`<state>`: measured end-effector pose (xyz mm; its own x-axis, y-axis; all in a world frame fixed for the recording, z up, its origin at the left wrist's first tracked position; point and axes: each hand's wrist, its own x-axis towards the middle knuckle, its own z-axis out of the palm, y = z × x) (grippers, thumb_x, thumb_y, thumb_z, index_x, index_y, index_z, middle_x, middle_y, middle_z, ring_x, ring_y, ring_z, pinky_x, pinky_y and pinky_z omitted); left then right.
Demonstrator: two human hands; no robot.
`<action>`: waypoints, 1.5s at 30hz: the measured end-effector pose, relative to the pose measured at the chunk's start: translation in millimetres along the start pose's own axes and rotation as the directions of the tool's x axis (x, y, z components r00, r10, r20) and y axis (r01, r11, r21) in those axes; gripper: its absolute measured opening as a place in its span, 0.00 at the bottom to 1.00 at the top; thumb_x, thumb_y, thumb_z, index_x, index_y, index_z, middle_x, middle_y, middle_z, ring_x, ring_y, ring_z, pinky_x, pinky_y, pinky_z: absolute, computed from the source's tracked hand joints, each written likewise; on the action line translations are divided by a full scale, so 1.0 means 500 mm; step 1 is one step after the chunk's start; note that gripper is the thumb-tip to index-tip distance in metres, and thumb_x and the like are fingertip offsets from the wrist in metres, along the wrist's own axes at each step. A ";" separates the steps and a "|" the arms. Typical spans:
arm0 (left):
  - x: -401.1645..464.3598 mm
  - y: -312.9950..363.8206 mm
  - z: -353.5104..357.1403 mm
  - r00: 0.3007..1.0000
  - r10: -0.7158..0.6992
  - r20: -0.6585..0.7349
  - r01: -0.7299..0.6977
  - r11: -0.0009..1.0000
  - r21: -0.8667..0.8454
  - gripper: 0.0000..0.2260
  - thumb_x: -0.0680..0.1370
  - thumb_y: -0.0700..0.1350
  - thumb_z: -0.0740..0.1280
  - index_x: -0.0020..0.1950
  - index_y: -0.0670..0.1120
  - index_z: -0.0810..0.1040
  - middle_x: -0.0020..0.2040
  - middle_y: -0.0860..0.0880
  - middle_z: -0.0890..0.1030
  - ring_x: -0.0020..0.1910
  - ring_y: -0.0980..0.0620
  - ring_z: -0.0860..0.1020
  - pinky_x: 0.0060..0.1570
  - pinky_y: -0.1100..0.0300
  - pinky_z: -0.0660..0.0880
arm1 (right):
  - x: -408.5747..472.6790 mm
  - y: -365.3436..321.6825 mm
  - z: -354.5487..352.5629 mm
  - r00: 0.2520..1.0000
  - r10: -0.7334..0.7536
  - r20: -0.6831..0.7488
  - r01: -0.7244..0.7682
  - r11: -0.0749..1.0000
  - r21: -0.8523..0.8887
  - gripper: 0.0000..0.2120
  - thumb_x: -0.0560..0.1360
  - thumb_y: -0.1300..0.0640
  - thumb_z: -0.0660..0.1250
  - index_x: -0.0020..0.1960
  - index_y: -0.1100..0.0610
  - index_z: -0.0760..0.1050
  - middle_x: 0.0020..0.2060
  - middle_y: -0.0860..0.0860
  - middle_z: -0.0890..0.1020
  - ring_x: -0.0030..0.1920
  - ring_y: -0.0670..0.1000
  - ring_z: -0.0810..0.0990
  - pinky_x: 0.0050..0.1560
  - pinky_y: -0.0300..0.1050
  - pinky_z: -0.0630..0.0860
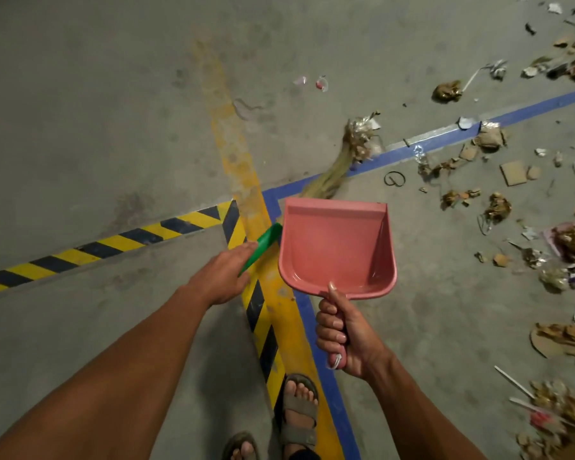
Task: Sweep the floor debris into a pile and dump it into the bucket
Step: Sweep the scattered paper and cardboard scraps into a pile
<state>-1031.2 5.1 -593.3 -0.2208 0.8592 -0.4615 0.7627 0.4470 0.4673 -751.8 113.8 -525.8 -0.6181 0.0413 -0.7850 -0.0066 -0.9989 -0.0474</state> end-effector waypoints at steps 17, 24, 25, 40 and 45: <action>0.194 -0.067 -0.255 0.881 -0.381 -0.280 0.393 0.920 -0.015 0.28 0.80 0.40 0.65 0.79 0.36 0.63 0.72 0.34 0.72 0.68 0.32 0.73 0.66 0.41 0.71 | 0.023 -0.159 0.151 0.992 -0.119 0.037 0.119 0.993 0.012 0.22 0.83 0.41 0.63 0.36 0.52 0.66 0.24 0.46 0.59 0.19 0.43 0.57 0.17 0.36 0.55; 0.375 -0.078 -0.268 0.887 -0.458 -0.051 0.461 0.877 0.136 0.19 0.79 0.40 0.65 0.69 0.37 0.70 0.62 0.33 0.77 0.58 0.32 0.78 0.52 0.45 0.76 | 0.163 -0.169 0.178 0.989 -0.143 0.039 0.141 0.988 0.065 0.22 0.83 0.41 0.62 0.36 0.52 0.66 0.24 0.46 0.59 0.19 0.42 0.58 0.17 0.36 0.57; 0.397 -0.071 -0.256 0.919 -0.393 -0.044 0.394 0.905 0.160 0.19 0.78 0.39 0.65 0.69 0.37 0.70 0.62 0.34 0.76 0.59 0.31 0.78 0.54 0.44 0.76 | 0.180 -0.170 0.180 0.988 -0.148 0.041 0.145 0.987 0.075 0.22 0.83 0.41 0.63 0.36 0.52 0.66 0.25 0.46 0.60 0.19 0.42 0.58 0.17 0.36 0.57; 0.465 0.033 -0.281 0.900 0.400 0.172 -0.434 0.858 0.275 0.36 0.77 0.39 0.66 0.84 0.45 0.59 0.82 0.46 0.64 0.71 0.41 0.75 0.63 0.49 0.78 | 0.123 -0.260 0.203 0.966 -0.260 -0.006 0.252 0.933 0.256 0.22 0.83 0.42 0.63 0.37 0.53 0.65 0.23 0.46 0.60 0.18 0.43 0.59 0.17 0.35 0.56; 0.487 0.047 -0.310 0.935 0.354 0.007 -0.344 0.903 0.259 0.34 0.77 0.39 0.69 0.82 0.42 0.62 0.79 0.42 0.69 0.65 0.37 0.79 0.59 0.47 0.79 | 0.092 -0.291 0.170 0.958 -0.286 0.012 0.272 0.923 0.274 0.22 0.83 0.42 0.63 0.37 0.53 0.65 0.23 0.46 0.60 0.18 0.43 0.59 0.17 0.35 0.57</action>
<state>-1161.6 263.5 -577.8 0.0679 0.9601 -0.2714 0.9218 0.0436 0.3852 -846.0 259.1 -502.6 -0.6000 0.3250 -0.7310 -0.3894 -0.9169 -0.0881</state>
